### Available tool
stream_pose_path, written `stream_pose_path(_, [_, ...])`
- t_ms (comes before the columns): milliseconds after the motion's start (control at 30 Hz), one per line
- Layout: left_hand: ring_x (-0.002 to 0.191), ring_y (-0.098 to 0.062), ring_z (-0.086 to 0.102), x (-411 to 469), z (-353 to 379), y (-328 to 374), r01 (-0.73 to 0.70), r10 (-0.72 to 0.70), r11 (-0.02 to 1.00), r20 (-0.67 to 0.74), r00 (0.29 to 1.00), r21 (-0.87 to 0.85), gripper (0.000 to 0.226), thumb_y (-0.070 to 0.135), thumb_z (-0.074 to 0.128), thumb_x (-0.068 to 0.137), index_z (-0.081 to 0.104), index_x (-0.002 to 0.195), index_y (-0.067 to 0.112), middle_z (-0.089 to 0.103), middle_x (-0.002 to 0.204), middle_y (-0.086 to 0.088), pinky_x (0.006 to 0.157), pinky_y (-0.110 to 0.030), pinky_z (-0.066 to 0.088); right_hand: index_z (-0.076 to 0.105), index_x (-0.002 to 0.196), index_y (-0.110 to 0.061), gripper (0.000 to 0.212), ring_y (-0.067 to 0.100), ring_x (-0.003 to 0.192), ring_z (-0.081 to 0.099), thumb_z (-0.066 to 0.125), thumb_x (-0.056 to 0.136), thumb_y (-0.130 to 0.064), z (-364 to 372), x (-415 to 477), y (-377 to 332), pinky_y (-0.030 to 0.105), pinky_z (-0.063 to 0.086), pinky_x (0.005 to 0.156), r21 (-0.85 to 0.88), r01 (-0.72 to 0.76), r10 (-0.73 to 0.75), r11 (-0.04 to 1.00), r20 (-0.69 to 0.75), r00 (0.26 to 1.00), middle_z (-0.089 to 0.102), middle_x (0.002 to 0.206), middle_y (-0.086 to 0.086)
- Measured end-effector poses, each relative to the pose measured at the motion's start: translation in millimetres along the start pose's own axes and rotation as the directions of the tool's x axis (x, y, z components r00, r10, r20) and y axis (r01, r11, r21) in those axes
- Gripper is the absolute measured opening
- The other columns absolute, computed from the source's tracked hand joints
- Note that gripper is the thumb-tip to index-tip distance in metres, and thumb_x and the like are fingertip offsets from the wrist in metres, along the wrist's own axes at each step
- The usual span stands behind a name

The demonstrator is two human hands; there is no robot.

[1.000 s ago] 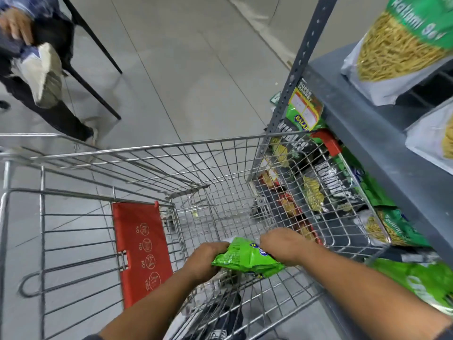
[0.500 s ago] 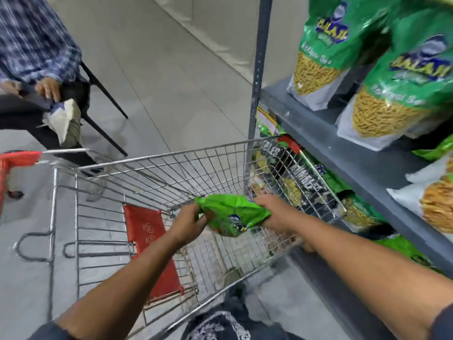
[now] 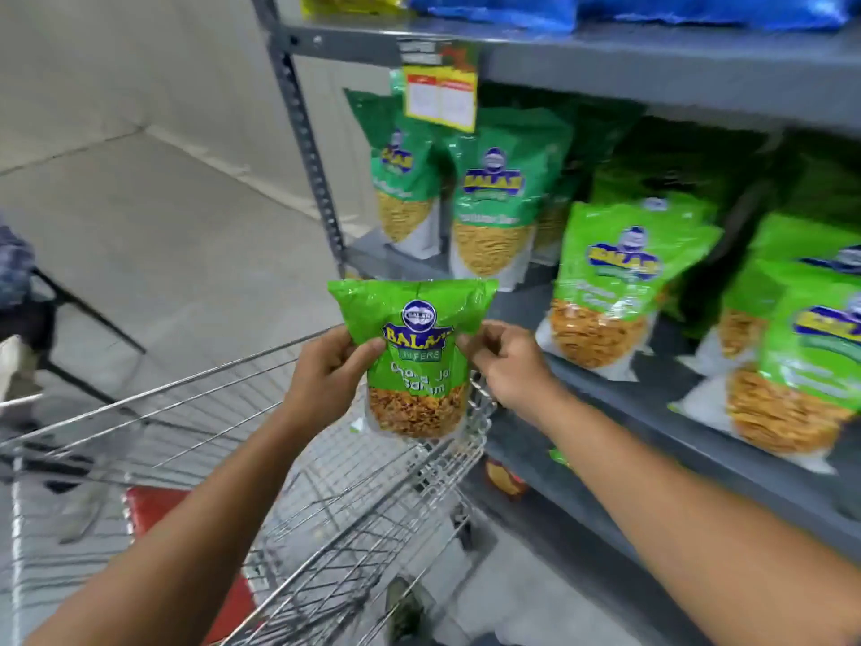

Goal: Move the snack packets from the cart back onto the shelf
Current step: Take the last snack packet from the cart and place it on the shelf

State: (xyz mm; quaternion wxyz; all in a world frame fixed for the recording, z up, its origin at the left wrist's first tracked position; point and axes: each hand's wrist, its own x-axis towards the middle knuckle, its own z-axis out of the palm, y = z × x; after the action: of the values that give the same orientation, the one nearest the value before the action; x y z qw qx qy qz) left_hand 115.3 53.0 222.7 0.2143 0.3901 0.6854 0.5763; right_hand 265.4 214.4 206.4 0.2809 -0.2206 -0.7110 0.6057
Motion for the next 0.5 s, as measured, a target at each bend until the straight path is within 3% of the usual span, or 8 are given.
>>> stream_pose_path(67, [0.084,-0.028,0.049,2,37,16,-0.038,0.039,0.999,0.037,0.999,-0.030,0.024,0.015,0.058,0.092,0.063,0.098,-0.007,0.058,0.089,-0.018,0.076,-0.052,0.043,0.064,0.056,-0.034,0.042,-0.008,0.046,0.045,0.058,0.089,-0.009,-33,-20,-7,0.010,0.036,0.050,-0.004,0.001,-0.001,1.000,-0.086,0.996,0.054,0.045,-0.022])
stream_pose_path(133, [0.078,-0.026,0.049,4,75,27,-0.078,0.081,0.996,0.074,0.994,-0.052,0.030,0.021,0.060,0.091,0.062,0.093,-0.008,0.060,0.080,-0.024,0.067,-0.053,0.044,0.060,0.058,-0.028,0.033,-0.001,0.051,0.038,0.060,0.089,-0.018,-71,-45,-13,0.022,0.033,0.054,-0.030,0.008,-0.014,1.000,-0.195,0.981,0.048,0.048,-0.015])
stream_pose_path(233, [0.067,-0.019,0.050,2,141,49,-0.162,0.163,0.987,0.156,0.974,-0.022,0.047,0.045,0.059,0.084,0.061,0.081,-0.002,0.061,0.072,-0.024,0.059,-0.055,0.047,0.058,0.071,-0.007,0.025,0.016,0.070,0.046,0.059,0.089,-0.024,-133,-88,-19,0.036,0.038,0.067,-0.034,-0.013,0.001,0.999,-0.340,0.940,0.052,0.066,0.019])
stream_pose_path(300, [0.067,-0.018,0.048,0,187,65,-0.213,0.210,0.977,0.221,0.952,-0.011,0.059,0.052,0.054,0.081,0.059,0.079,-0.006,0.060,0.071,-0.027,0.060,-0.052,0.047,0.061,0.078,-0.004,0.030,0.020,0.075,0.052,0.059,0.086,-0.033,-174,-117,-22,0.041,0.043,0.070,-0.034,-0.021,0.003,0.999,-0.453,0.891,0.059,0.075,0.016])
stream_pose_path(367, [0.060,-0.011,0.040,-6,233,81,-0.310,0.301,0.951,0.261,0.917,-0.011,0.051,0.049,0.054,0.083,0.051,0.064,0.002,0.045,0.057,-0.017,0.052,-0.039,0.038,0.063,0.078,-0.013,0.029,0.017,0.075,0.052,0.058,0.082,-0.041,-213,-145,-22,0.037,0.043,0.069,-0.089,-0.040,-0.019,0.995,-0.575,0.818,0.060,0.073,0.005])
stream_pose_path(433, [0.053,-0.003,0.030,-13,282,99,-0.378,0.362,0.926,0.319,0.876,-0.014,0.044,0.043,0.054,0.086,0.044,0.059,0.009,0.034,0.055,-0.001,0.048,-0.031,0.026,0.067,0.077,-0.021,0.019,0.013,0.079,0.054,0.056,0.088,-0.033,-252,-173,-24,0.032,0.043,0.072,-0.127,-0.037,-0.057,0.991,-0.668,0.742,0.065,0.075,-0.003])
stream_pose_path(500, [0.052,-0.006,0.029,-19,326,113,-0.385,0.365,0.922,0.374,0.853,-0.022,0.046,0.043,0.053,0.087,0.043,0.060,0.006,0.034,0.055,0.000,0.049,-0.031,0.025,0.067,0.083,-0.016,0.018,0.015,0.087,0.057,0.054,0.092,-0.025,-285,-196,-25,0.033,0.044,0.080,-0.133,-0.044,-0.069,0.990,-0.736,0.673,0.067,0.086,0.000])
